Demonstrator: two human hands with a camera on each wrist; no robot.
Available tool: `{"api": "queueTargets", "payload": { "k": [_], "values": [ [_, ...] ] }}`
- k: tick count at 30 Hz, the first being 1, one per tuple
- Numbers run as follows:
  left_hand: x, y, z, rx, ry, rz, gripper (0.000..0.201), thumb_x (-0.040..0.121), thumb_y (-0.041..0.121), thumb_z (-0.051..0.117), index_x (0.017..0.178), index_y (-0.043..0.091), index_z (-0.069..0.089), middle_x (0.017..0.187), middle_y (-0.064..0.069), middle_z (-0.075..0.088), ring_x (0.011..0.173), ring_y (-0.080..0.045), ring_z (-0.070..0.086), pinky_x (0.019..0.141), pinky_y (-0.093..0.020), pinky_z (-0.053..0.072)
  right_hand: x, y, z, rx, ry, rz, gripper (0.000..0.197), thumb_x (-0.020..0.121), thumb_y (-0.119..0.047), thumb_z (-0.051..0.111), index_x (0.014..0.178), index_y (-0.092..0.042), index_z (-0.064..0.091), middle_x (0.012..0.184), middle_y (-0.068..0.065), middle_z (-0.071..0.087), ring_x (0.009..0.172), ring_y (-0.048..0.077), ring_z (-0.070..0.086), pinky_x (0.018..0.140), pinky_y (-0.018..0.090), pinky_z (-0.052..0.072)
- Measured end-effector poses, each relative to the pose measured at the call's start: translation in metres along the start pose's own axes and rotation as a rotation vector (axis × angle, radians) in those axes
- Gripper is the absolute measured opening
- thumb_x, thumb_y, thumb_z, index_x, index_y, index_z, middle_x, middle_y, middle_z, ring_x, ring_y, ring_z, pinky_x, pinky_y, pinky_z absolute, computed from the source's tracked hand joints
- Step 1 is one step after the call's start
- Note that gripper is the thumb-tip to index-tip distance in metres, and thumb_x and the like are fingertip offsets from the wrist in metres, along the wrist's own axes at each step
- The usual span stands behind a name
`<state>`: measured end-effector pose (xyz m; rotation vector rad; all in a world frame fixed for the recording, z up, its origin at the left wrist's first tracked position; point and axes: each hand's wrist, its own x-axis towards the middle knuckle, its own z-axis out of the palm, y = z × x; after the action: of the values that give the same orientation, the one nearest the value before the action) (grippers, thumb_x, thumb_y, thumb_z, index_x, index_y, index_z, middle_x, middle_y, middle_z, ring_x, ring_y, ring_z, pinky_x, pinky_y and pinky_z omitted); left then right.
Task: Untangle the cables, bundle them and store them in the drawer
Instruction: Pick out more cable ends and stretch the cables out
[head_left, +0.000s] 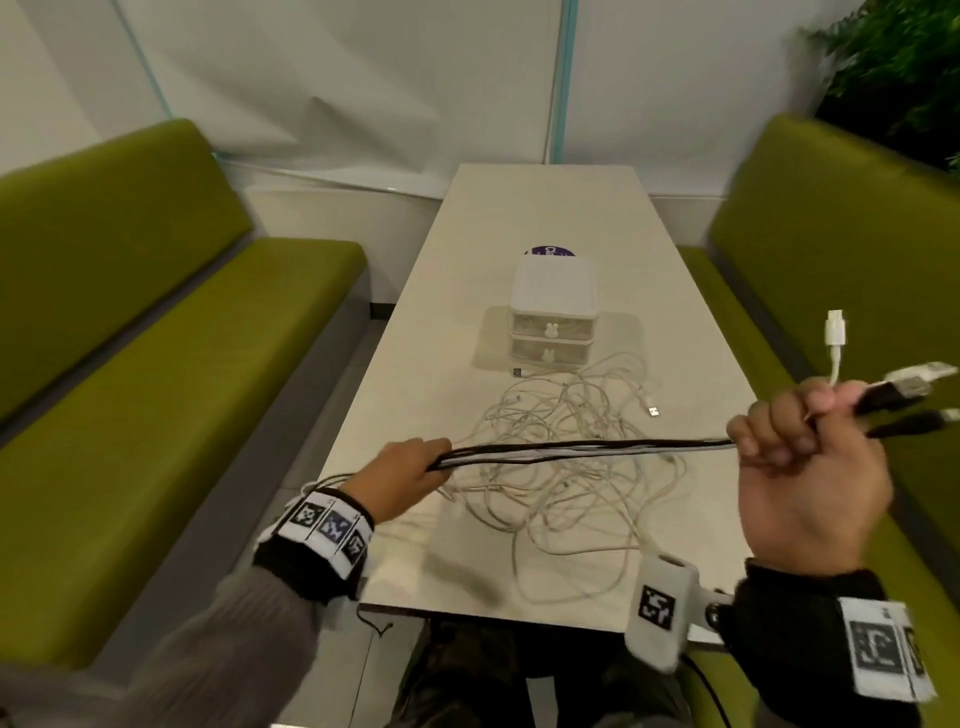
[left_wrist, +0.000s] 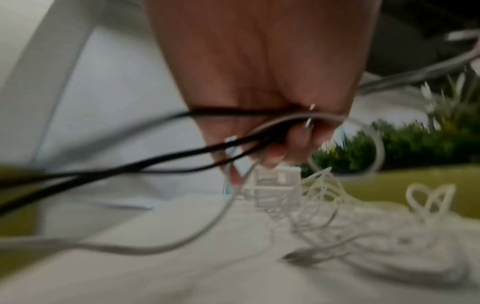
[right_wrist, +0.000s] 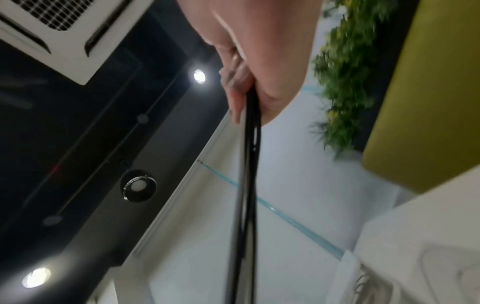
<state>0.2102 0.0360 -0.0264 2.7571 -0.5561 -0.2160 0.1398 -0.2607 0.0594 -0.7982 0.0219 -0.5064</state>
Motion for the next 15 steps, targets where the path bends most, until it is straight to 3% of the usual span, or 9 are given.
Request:
{"api": "queueTargets", "payload": {
  "k": [4, 9, 11, 15],
  "values": [
    [0.002, -0.002, -0.019, -0.107, 0.041, 0.014, 0.017, 0.092, 0.042, 0.051, 0.079, 0.032, 0.046, 0.077, -0.001, 0.047, 0.081, -0.027, 0.049, 0.065, -0.031, 0.032, -0.002, 0.001, -0.004, -0.143, 0.101, -0.086, 0.041, 0.104, -0.022, 0.032, 0.065, -0.024, 0.046, 0.049, -0.010, 0.027, 0.042, 0.008, 0.019, 0.041, 0.019, 0.023],
    [-0.002, 0.011, -0.020, -0.102, 0.113, 0.086, 0.020, 0.088, 0.038, 0.059, 0.099, 0.021, 0.058, 0.081, 0.009, 0.046, 0.084, -0.015, 0.039, 0.075, -0.030, 0.035, -0.006, 0.017, -0.001, -0.473, 0.122, -0.051, 0.030, 0.099, -0.034, 0.043, 0.071, -0.024, 0.043, 0.050, -0.012, 0.036, 0.044, 0.002, 0.027, 0.041, 0.016, 0.023],
    [-0.005, 0.015, -0.018, -0.089, 0.109, 0.125, 0.029, 0.083, 0.036, 0.067, 0.109, 0.025, 0.059, 0.090, 0.006, 0.044, 0.088, -0.014, 0.035, 0.080, -0.029, 0.035, -0.009, 0.032, -0.001, -0.606, 0.079, 0.000, 0.031, 0.101, -0.032, 0.040, 0.072, -0.024, 0.044, 0.054, -0.012, 0.038, 0.047, 0.000, 0.030, 0.043, 0.015, 0.026],
    [-0.016, 0.016, -0.028, -0.184, -0.060, 0.077, 0.069, 0.070, 0.046, 0.077, 0.130, 0.040, 0.045, 0.102, 0.005, 0.039, 0.098, -0.011, 0.034, 0.085, -0.020, 0.033, -0.010, 0.053, -0.004, -0.694, 0.047, 0.079, 0.031, 0.101, -0.034, 0.041, 0.071, -0.024, 0.045, 0.050, -0.013, 0.039, 0.047, 0.001, 0.031, 0.043, 0.013, 0.028]
  ]
}}
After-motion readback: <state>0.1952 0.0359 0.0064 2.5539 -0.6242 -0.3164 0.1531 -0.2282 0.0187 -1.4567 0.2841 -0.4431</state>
